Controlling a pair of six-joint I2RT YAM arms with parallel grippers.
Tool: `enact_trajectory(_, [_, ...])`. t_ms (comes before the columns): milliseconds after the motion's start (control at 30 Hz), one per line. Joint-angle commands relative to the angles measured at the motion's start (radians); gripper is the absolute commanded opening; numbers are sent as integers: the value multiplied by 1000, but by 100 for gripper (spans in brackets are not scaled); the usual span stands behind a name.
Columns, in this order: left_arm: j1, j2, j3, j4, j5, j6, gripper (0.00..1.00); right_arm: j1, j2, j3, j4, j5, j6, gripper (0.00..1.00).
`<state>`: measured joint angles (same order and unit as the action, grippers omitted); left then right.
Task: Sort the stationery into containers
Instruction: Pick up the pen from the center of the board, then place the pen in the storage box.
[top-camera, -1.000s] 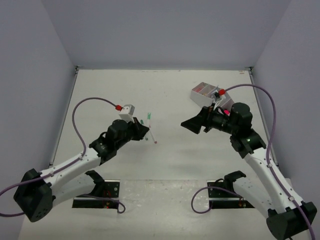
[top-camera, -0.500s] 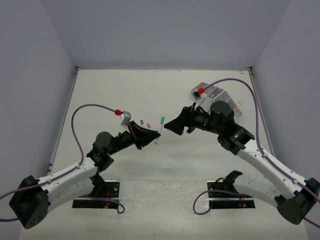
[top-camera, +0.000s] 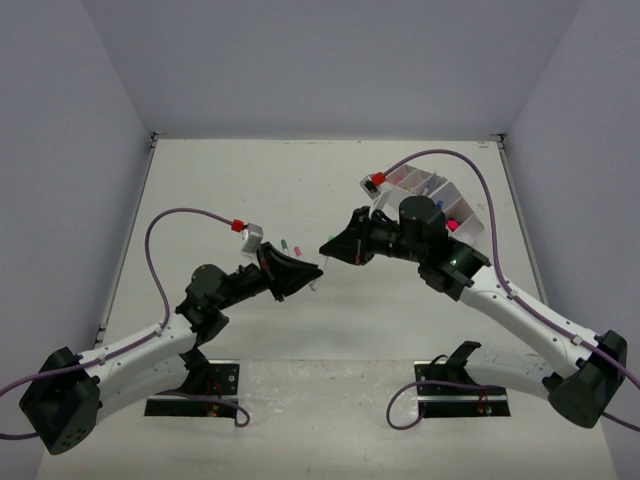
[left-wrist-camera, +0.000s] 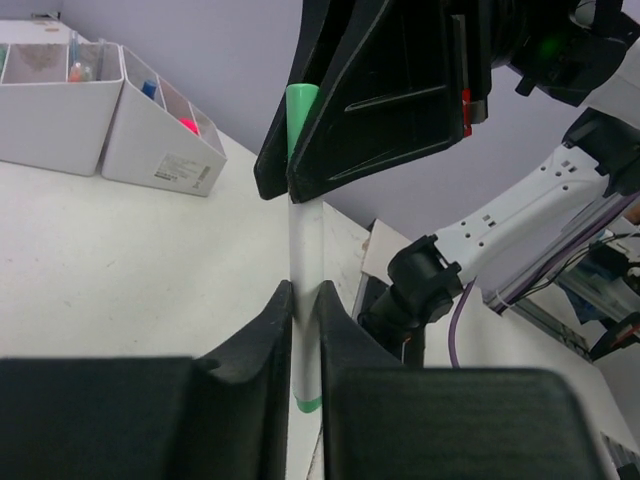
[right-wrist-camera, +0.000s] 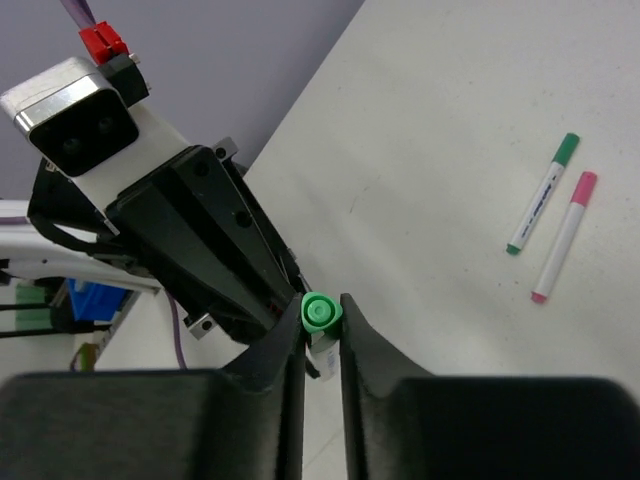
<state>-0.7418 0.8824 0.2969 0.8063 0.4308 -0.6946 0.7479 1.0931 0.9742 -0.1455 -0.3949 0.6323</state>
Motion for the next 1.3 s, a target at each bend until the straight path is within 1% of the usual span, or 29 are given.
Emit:
enact_trajectory(0, [-5, 1, 23, 46, 11, 21, 31, 5, 7, 40, 38, -13, 6, 0])
enact_trajectory(67, [-5, 1, 50, -1, 11, 31, 76, 4, 8, 47, 0, 9, -9, 0])
enact_trajectory(100, [-7, -8, 65, -40, 4, 36, 88, -2, 8, 56, -31, 78, -33, 0])
enact_trajectory(133, [-6, -25, 92, -121, -32, 42, 96, -18, 1, 63, -75, 166, -59, 0])
enact_trajectory(167, [-5, -39, 127, -232, -85, 55, 100, -41, -13, 66, -127, 233, -73, 0])
enact_trajectory(233, [-5, -77, 179, -407, -235, 73, 100, -135, -36, 62, -192, 353, -89, 0])
enact_trajectory(267, [-6, -84, 206, -495, -276, 72, 100, -160, -52, 61, -236, 395, -91, 0])
enact_trajectory(300, [-7, -106, 236, -600, -409, 67, 100, -248, -76, 57, -297, 537, -94, 0])
enact_trajectory(333, [-6, -119, 275, -738, -500, 53, 100, -328, -94, 46, -327, 651, -96, 0])
enact_trajectory(367, [-5, -125, 304, -842, -574, 41, 100, -395, -114, 33, -343, 745, -100, 0])
enact_trajectory(433, [-5, -125, 340, -981, -681, 29, 100, -510, -149, 8, -354, 895, -109, 0])
enact_trajectory(533, [-5, -116, 341, -1002, -658, 50, 100, -639, -132, 8, -313, 971, -130, 0])
enact_trajectory(600, [-4, -105, 340, -1000, -636, 51, 100, -679, -85, 21, -292, 1013, -124, 0])
enact_trajectory(700, [-4, -80, 343, -1013, -586, 53, 100, -742, 32, 61, -274, 1042, -123, 0])
enact_trajectory(767, [-5, -73, 336, -1015, -566, 57, 100, -779, 84, 71, -254, 1033, -120, 0])
enact_trajectory(867, [-4, -72, 312, -1001, -553, 61, 100, -797, 145, 58, -189, 985, -118, 0])
enact_trajectory(1000, [-4, -65, 303, -992, -539, 73, 100, -797, 201, 44, -137, 1029, -92, 0])
enact_trajectory(1067, [-4, -60, 308, -998, -534, 86, 100, -799, 216, 38, -104, 1009, -84, 0])
enact_trajectory(1267, [-5, -42, 309, -1004, -529, 99, 100, -798, 269, 38, -98, 958, -57, 0])
